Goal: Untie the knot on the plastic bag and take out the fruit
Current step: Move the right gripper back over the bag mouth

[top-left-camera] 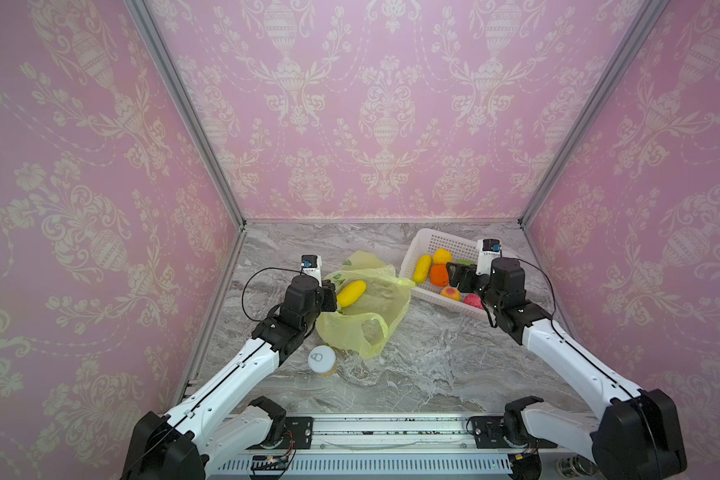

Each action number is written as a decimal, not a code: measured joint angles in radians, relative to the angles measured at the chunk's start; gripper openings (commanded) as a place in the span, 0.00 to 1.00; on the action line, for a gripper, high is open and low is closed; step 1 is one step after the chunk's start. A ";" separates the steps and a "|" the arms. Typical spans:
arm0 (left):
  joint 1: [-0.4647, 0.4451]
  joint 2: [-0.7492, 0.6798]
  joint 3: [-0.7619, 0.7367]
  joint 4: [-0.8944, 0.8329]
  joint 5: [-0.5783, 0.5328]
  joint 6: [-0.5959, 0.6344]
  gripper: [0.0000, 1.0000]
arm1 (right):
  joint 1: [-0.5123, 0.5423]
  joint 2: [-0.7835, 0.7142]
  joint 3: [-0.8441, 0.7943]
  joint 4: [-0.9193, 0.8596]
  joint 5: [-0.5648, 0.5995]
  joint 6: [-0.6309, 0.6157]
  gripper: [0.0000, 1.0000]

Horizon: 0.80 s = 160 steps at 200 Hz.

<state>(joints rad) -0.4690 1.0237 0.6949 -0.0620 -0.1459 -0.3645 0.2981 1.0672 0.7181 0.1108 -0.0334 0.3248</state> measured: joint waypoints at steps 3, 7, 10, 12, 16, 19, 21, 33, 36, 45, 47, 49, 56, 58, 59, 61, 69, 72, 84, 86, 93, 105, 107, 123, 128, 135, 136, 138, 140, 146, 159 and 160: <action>0.000 0.000 0.000 0.000 0.000 0.000 0.00 | 0.022 -0.021 -0.005 0.003 0.000 -0.014 0.69; 0.000 0.000 0.000 0.000 0.000 0.000 0.00 | 0.043 -0.042 -0.010 0.007 -0.002 -0.025 0.68; 0.000 0.000 0.000 0.000 0.000 0.000 0.00 | 0.067 -0.060 -0.013 0.010 -0.003 -0.040 0.67; 0.000 0.000 0.000 0.000 0.000 0.000 0.00 | 0.075 -0.068 -0.014 0.012 -0.004 -0.042 0.66; 0.000 0.000 0.000 0.000 0.000 0.000 0.00 | 0.105 -0.089 -0.018 0.016 -0.008 -0.068 0.64; 0.000 0.000 0.000 0.000 0.000 0.000 0.00 | 0.127 -0.103 -0.021 0.019 -0.009 -0.074 0.63; 0.000 0.000 0.000 0.000 0.000 0.000 0.00 | 0.140 -0.113 -0.023 0.022 -0.013 -0.091 0.63; 0.000 -0.001 0.000 0.000 0.000 0.000 0.00 | 0.216 -0.147 -0.029 0.033 -0.032 -0.140 0.60; 0.000 -0.001 0.000 0.000 0.000 0.000 0.00 | 0.239 -0.153 -0.029 0.035 -0.042 -0.161 0.59; 0.000 -0.001 0.000 0.000 0.000 0.000 0.00 | 0.287 -0.161 -0.029 0.041 -0.065 -0.200 0.59; 0.000 -0.001 0.000 0.000 0.000 0.000 0.00 | 0.296 -0.161 -0.029 0.042 -0.071 -0.211 0.59; 0.000 -0.001 0.000 0.000 0.000 0.000 0.00 | 0.304 -0.161 -0.029 0.042 -0.077 -0.220 0.59; 0.000 -0.001 0.000 0.000 0.000 0.000 0.00 | 0.338 -0.156 -0.029 0.043 -0.103 -0.255 0.59; 0.000 -0.001 0.000 0.000 0.000 0.000 0.00 | 0.346 -0.155 -0.029 0.042 -0.110 -0.264 0.59; 0.000 -0.001 0.000 0.000 0.000 0.000 0.00 | 0.348 -0.154 -0.029 0.042 -0.113 -0.267 0.59; 0.000 -0.001 0.000 0.000 0.000 0.000 0.00 | 0.356 -0.151 -0.029 0.042 -0.120 -0.277 0.58; 0.000 -0.001 0.000 0.000 0.000 0.000 0.00 | 0.388 -0.135 -0.029 0.043 -0.151 -0.312 0.56; 0.000 -0.001 0.000 0.000 0.000 0.000 0.00 | 0.396 -0.129 -0.029 0.043 -0.160 -0.322 0.55; 0.000 -0.001 0.000 0.000 0.000 0.000 0.00 | 0.426 -0.089 -0.029 0.042 -0.203 -0.367 0.51; 0.000 -0.001 0.000 0.000 0.000 0.000 0.00 | 0.428 -0.084 -0.029 0.041 -0.206 -0.369 0.49; 0.000 -0.001 0.000 0.000 0.000 0.000 0.00 | 0.436 -0.051 -0.027 0.039 -0.226 -0.391 0.46; 0.000 -0.001 0.000 0.000 0.000 0.000 0.00 | 0.444 0.007 -0.014 0.029 -0.249 -0.419 0.42; 0.000 -0.001 0.000 0.000 0.000 0.000 0.00 | 0.444 0.018 -0.011 0.027 -0.252 -0.425 0.41; 0.000 -0.001 0.000 0.000 0.000 0.000 0.00 | 0.444 0.103 0.021 0.011 -0.264 -0.456 0.36; 0.000 -0.001 0.000 0.000 0.000 0.000 0.00 | 0.444 0.130 0.034 0.008 -0.263 -0.463 0.35; 0.000 -0.001 0.000 0.000 0.000 0.000 0.00 | 0.444 0.165 0.053 0.003 -0.262 -0.471 0.34; 0.000 -0.001 0.000 0.000 0.000 0.000 0.00 | 0.444 0.168 0.055 0.002 -0.263 -0.472 0.34; 0.000 -0.001 0.000 0.000 0.000 0.000 0.00 | 0.444 0.177 0.061 0.000 -0.263 -0.472 0.33; 0.000 -0.001 0.000 0.000 0.000 0.000 0.00 | 0.444 0.188 0.068 -0.001 -0.262 -0.475 0.33; 0.000 -0.001 0.000 0.000 0.000 0.000 0.00 | 0.444 0.219 0.088 -0.008 -0.261 -0.482 0.32; 0.000 -0.001 0.000 0.000 0.000 0.000 0.00 | 0.444 0.285 0.137 -0.027 -0.257 -0.491 0.32; 0.000 -0.001 0.000 0.000 0.000 0.000 0.00 | 0.444 0.289 0.139 -0.027 -0.256 -0.491 0.32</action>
<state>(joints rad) -0.4690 1.0229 0.6952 -0.0624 -0.1459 -0.3649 0.7422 1.3560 0.8570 0.0834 -0.2893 -0.1665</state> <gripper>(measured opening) 0.041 0.318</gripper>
